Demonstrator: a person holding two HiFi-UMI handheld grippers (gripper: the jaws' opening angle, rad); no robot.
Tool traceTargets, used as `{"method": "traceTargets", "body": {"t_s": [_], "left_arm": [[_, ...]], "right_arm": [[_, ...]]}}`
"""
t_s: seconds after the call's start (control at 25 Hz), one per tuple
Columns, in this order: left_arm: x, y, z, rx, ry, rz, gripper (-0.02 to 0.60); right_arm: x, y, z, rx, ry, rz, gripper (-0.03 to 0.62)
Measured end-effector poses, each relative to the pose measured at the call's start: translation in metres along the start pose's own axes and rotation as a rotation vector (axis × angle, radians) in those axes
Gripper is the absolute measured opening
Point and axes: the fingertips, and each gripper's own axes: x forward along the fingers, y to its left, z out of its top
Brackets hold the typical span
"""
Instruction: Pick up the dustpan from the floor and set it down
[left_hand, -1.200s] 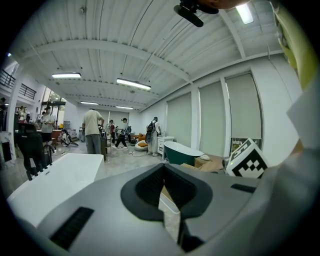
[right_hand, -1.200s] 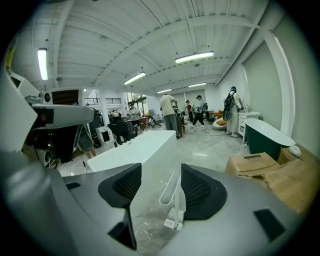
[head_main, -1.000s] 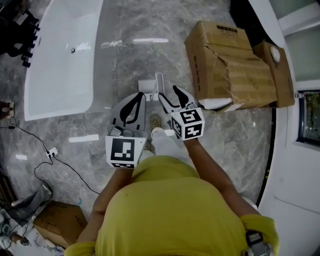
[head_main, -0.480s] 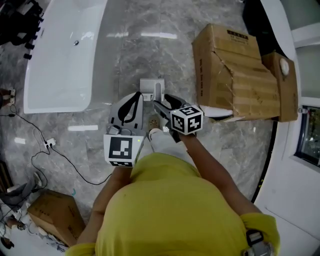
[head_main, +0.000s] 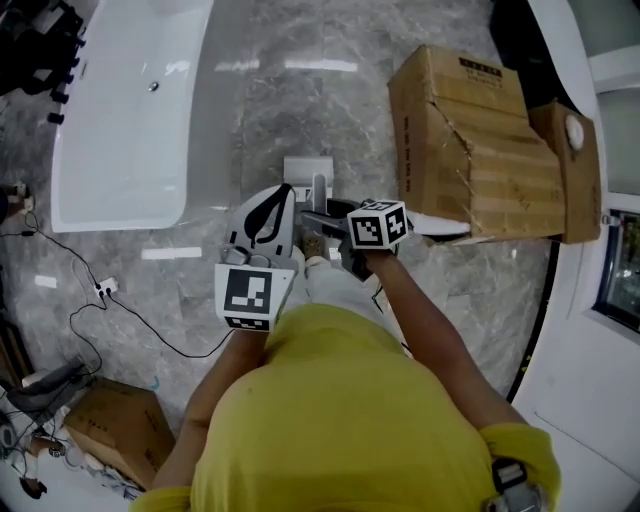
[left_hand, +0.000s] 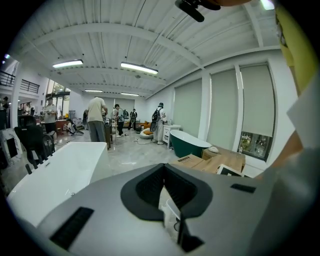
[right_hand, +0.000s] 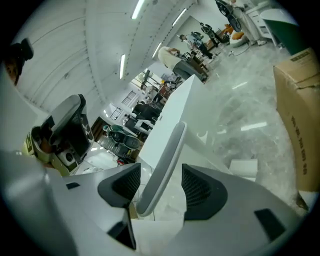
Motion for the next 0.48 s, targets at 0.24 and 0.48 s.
{"method": "traceTargets", "body": {"t_s": [0.24,0.48], "left_arm": [[0.006,0.003,-0.002,0.000,0.018,-0.036,0.003],[0.007,0.007,-0.003,0.004,0.021,-0.051,0.003]], "right_arm": [[0.005,0.003,0.006,0.009,-0.043,0.044,0.163],[-0.009,0.025,0.027,-0.010,-0.114,0.091,0.166]]}}
